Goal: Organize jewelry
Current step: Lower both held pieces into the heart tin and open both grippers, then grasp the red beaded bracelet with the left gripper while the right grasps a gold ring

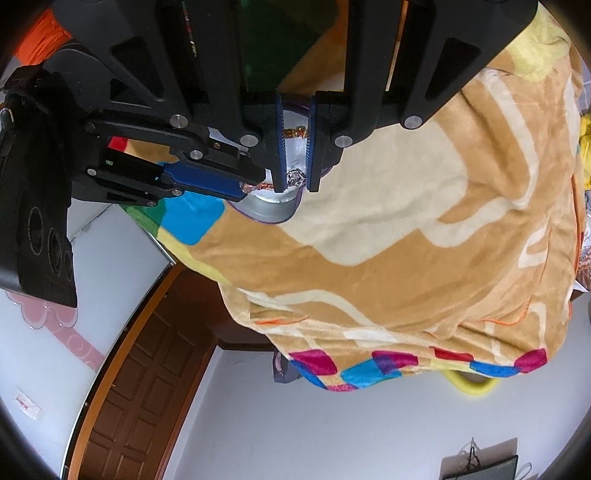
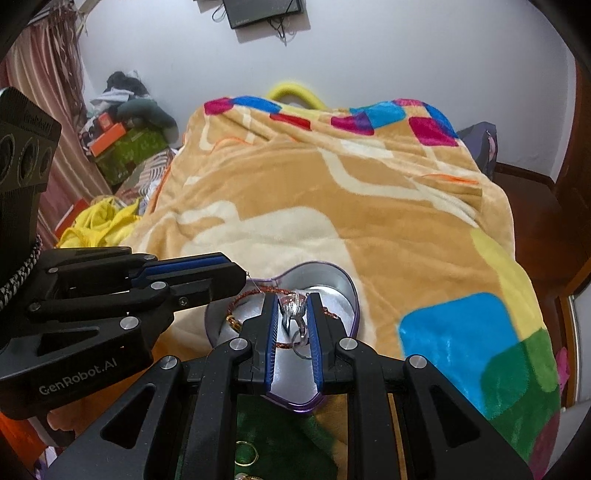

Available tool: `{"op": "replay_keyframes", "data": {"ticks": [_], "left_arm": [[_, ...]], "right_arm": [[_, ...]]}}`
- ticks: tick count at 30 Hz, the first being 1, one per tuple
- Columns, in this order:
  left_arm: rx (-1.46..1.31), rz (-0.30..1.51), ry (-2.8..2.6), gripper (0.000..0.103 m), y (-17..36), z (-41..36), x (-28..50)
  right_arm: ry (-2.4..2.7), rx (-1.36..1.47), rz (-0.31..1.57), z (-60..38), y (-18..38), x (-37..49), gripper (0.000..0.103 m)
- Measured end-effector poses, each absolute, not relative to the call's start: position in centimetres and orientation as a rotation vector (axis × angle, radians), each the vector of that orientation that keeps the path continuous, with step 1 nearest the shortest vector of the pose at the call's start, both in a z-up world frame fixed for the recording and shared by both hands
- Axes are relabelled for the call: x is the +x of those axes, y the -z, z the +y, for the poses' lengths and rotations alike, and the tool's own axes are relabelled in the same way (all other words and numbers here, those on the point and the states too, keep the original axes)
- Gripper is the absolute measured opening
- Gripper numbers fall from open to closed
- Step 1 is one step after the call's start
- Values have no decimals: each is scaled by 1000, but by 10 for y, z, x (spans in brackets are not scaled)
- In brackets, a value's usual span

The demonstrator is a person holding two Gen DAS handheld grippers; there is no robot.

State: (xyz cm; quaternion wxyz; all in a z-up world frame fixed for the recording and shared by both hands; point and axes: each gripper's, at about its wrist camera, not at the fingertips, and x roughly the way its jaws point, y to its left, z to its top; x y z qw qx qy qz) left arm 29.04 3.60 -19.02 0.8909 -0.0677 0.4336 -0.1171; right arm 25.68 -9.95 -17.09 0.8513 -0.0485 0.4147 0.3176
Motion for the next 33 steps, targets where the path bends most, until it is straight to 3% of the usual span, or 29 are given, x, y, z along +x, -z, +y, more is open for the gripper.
{"op": "replay_keyframes", "data": {"ticks": [11,17,25,33], "left_arm": [[-140,887,241,9,181,38,283],[-138,862,235,12,166,40,272],[-104,815,221,20,140,40,248],[-82,787,200,31,122,40,219]], "right_arm": [[-670,-147,887,-96,169,255,15],[-654,-173,857,-97,158,245,21],[-623,-187,791,-105,132,224,32],[-601,-167,737,-118,111,199,33]]}}
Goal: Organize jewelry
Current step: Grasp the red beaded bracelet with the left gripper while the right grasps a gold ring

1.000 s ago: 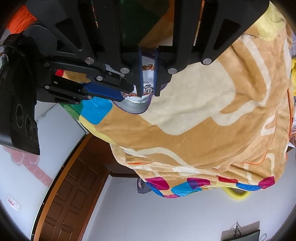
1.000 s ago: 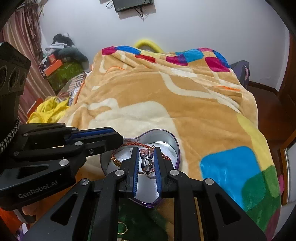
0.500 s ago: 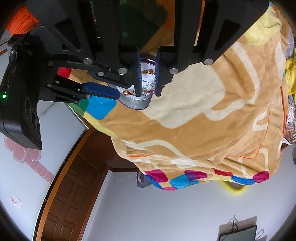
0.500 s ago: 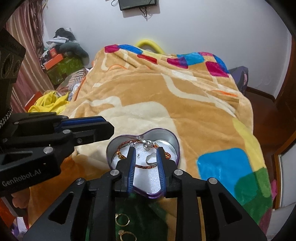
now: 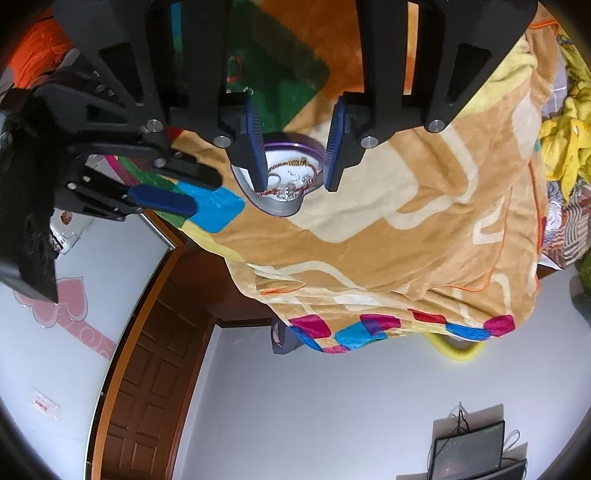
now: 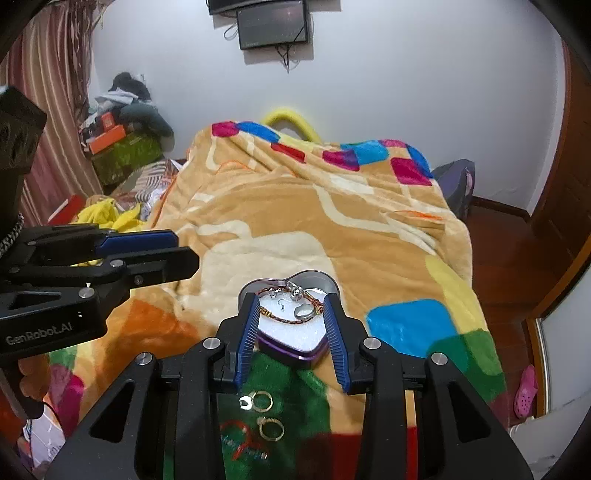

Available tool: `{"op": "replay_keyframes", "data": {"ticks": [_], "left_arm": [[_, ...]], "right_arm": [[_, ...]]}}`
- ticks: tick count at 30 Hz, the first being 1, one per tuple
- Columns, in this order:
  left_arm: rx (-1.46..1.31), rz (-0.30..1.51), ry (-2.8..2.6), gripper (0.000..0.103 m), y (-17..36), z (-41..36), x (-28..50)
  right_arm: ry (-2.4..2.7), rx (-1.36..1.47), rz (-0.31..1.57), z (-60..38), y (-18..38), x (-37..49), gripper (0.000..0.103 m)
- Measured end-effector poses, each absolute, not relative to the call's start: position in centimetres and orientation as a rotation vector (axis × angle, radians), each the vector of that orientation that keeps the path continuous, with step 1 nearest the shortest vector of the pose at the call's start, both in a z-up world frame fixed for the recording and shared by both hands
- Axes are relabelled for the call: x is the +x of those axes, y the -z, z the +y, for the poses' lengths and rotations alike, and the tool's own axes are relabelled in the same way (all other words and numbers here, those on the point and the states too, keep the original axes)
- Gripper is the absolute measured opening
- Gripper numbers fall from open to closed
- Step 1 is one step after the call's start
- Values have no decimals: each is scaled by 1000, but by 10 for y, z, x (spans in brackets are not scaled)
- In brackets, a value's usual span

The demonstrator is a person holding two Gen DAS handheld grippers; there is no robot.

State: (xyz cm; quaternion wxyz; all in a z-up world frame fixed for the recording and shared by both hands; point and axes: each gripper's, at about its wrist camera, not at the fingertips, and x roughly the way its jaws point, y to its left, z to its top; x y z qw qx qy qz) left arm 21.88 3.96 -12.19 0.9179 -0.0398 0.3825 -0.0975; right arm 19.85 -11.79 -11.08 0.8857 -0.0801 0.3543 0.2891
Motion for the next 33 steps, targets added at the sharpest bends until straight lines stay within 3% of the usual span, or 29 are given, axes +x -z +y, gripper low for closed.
{"op": "replay_keyframes", "data": {"ticks": [10,30,33], "left_arm": [[-86,839,210,31,136,33,190],[-101,1026,276,31,219,0,179],[-106,1048,292,24,227,-5,182]], "right_arm": [[-570,-136,725,-136,105,172,33],[-524,-100,890,-162,165,151,33],[-524,-86,905,-166,169,153,33]]}}
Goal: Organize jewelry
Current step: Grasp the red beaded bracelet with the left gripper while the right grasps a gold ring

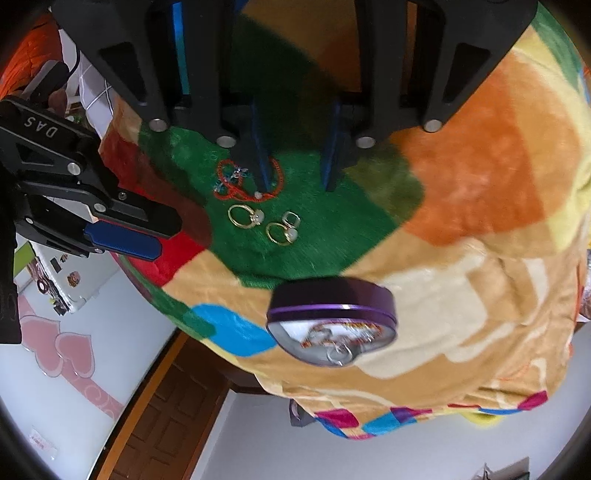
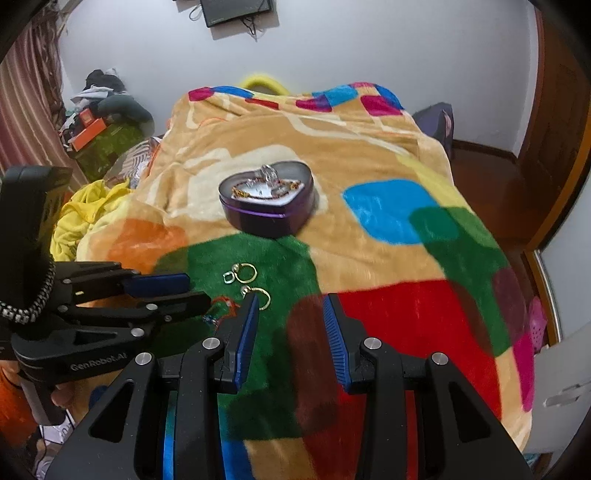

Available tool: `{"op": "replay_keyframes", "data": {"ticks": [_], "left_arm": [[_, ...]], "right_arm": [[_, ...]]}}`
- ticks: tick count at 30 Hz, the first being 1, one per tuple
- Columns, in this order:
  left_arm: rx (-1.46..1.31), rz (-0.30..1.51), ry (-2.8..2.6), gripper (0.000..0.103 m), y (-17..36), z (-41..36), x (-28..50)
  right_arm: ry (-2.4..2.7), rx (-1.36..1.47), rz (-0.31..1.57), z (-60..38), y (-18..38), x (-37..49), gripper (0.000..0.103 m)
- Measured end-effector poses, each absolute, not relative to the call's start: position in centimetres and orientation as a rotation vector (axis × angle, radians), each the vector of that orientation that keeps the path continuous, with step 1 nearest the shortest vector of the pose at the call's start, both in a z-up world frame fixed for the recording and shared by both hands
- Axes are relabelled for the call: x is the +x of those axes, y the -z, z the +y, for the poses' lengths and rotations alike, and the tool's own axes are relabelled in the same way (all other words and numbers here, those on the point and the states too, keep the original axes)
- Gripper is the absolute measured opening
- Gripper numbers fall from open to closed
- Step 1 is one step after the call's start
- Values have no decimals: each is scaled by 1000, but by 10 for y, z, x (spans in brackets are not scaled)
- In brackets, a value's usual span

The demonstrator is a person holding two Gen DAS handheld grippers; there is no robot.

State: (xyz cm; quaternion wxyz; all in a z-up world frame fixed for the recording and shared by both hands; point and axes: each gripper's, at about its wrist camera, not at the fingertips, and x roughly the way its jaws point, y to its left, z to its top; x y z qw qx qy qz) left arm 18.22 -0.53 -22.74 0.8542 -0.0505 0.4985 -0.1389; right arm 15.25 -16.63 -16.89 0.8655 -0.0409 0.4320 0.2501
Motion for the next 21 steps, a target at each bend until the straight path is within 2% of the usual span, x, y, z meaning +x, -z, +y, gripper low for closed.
{"op": "replay_keyframes", "data": {"ticks": [5,9,21], "left_arm": [[-145,1068,310,17,236,-5,187],[-136,1063,315,1,236,-6,186],[-102,934,238,0,198,16,169]], "right_arm": [[-529,-71,925,-168,175,154,33],[-544,-64,940,-164,180,156,33],[-591,-97,982,-141,195,164,33]]}}
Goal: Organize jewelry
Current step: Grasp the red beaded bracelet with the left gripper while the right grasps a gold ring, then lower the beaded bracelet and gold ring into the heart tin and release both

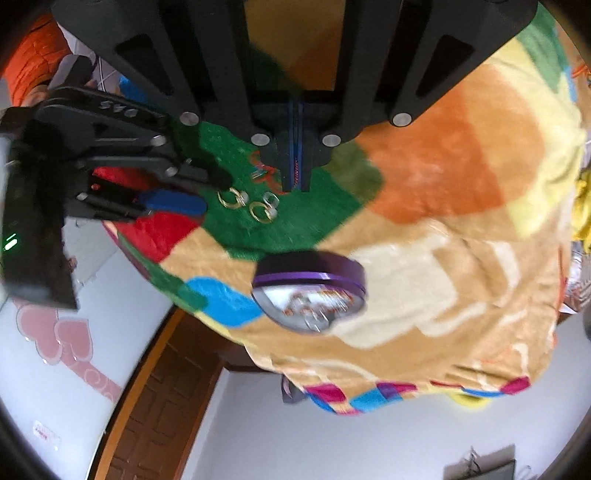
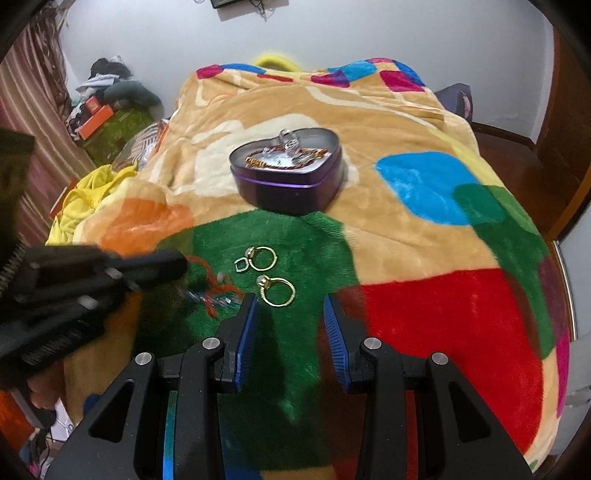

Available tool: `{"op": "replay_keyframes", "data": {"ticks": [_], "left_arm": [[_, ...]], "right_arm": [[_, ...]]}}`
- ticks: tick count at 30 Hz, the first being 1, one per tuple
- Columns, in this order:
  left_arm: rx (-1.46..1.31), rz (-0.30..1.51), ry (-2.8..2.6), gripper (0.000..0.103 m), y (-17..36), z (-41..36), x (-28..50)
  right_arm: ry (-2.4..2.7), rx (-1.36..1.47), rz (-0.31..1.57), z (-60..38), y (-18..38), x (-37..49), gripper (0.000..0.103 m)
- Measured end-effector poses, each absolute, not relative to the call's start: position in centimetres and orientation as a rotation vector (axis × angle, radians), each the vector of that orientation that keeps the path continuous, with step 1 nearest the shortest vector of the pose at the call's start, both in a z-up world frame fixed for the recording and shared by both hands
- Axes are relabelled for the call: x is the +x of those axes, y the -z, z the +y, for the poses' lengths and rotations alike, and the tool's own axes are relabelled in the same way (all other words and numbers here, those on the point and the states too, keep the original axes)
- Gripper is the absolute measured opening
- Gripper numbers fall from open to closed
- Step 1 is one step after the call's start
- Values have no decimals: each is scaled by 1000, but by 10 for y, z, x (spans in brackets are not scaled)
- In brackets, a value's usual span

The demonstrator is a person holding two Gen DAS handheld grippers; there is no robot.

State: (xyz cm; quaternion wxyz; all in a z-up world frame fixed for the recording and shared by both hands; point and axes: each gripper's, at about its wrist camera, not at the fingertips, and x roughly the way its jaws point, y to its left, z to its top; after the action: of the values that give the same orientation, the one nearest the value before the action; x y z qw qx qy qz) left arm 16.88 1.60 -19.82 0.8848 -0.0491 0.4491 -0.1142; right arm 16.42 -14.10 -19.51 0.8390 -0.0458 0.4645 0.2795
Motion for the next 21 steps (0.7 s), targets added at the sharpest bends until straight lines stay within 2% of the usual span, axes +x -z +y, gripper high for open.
{"op": "replay_keyframes", "data": {"ticks": [9,13,21], "left_arm": [[-127,844,189,0,168,39,164],[-126,825,186,0,162,39,165],[-134,784,182,0,148,38,169]], "right_arm": [[-589,-120,954,-131,203,166,33],[-599,-133,948,-131,199,165,18],[-578,-128,908,-136,187,166,18]]}}
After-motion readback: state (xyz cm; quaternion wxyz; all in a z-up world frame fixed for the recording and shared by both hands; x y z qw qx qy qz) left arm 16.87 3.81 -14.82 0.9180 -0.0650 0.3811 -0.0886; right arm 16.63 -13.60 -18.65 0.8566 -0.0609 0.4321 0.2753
